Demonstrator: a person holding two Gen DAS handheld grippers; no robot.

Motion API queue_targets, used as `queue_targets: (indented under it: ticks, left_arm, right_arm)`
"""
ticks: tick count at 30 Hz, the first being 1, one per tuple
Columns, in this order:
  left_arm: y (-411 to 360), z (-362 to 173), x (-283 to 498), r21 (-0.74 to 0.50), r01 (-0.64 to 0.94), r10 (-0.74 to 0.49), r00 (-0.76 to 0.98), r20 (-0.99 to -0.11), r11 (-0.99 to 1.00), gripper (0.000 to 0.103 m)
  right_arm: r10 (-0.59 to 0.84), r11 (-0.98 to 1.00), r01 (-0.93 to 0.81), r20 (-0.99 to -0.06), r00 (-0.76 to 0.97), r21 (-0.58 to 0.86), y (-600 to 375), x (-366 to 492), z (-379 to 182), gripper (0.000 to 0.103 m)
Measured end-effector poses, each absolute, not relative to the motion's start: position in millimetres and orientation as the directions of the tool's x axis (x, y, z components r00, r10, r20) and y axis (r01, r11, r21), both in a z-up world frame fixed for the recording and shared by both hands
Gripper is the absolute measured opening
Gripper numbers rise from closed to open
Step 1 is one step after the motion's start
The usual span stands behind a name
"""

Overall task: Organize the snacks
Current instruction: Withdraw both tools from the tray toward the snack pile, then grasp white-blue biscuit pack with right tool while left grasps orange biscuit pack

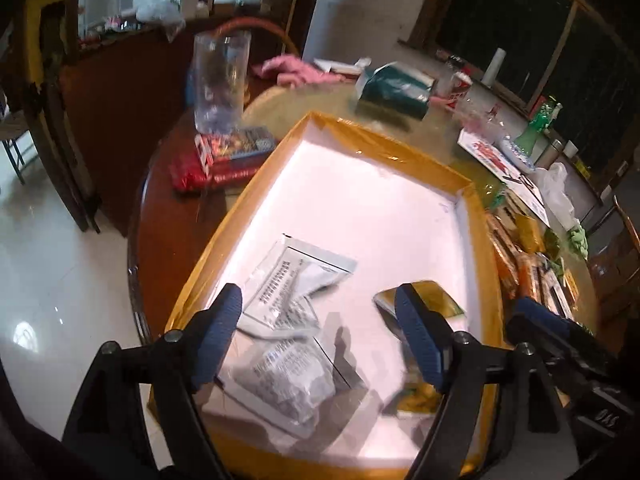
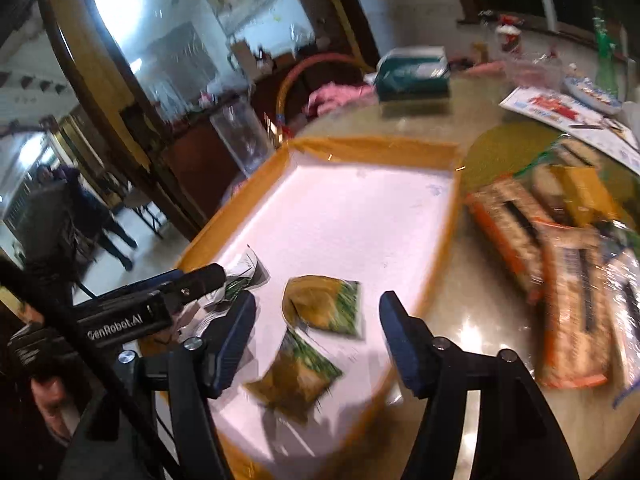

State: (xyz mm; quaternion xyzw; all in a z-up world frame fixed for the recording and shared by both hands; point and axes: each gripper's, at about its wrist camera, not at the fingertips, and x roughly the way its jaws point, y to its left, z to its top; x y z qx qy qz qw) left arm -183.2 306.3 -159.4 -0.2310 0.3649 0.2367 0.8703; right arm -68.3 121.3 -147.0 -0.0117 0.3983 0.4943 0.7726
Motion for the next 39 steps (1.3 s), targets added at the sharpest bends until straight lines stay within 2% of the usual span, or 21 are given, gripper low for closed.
queue_targets:
  ticks: [2,7,11,18,21,24,34,36,37,39]
  left_arm:
    - [288,-151,-187,-0.243,-0.554,0.233,0.652,-0.722,0.796,0.079]
    - [225,-132,-181,-0.315,-0.393,0.099,0.747,-0.658,0.864,0.086]
    - [183,-134,-156,-0.340,-0.303,-0.013,0.729,-0.684,0.890,0.086]
    - [133,-144,-123,-0.301,-0.260,-0.044,0.687,-0.726,0.917,0.086]
    - [123,-145,-119,-0.287,-0.263,-0.033,0.682,-0.731,0.921,0.086]
    - [122,-146,-122,-0.289,-0.276,-0.029,0.676,-0.736,0.917,0.086]
    - [139,-148,-132,-0.289,-0.311,-0.003,0.677,-0.736,0.905,0.086]
    - [143,-150,-133,-0.296,-0.316,-0.001,0.682,-0.731,0.901,0.086]
    - [144,-151,-133,-0.300,-0.319,-0.003,0.680,-0.733,0.899,0.086]
    - [147,-155,-131,-0.313,-0.326,-0.015,0.671,-0.741,0.892,0.086]
  right_arm:
    - [0.768,0.523,-0.758,-0.600,0.222,0.389,96,-69,-145,0.072]
    - [0.766,0.576,-0.686,-0.586,0.264,0.444,23,-63,-155,0.072]
    - [0.753,0.620,-0.614,-0.591,0.290,0.488,-36,-51,-166,0.072]
    - [0.716,0.683,-0.543,-0.595,0.365,0.489,-112,-30,-169,0.072]
    - [0.700,0.689,-0.576,-0.608,0.374,0.439,-112,-17,-161,0.072]
    - [0.666,0.693,-0.615,-0.660,0.347,0.376,-89,9,-160,0.072]
    - [0.478,0.705,-0.699,-0.806,0.348,0.116,-10,52,-191,0.072]
    - [0.472,0.700,-0.707,-0.807,0.355,0.099,-8,43,-193,0.067]
    - [0.445,0.705,-0.706,-0.818,0.365,0.069,-7,37,-195,0.056]
    - [0.426,0.703,-0.710,-0.823,0.376,0.040,-5,25,-198,0.056]
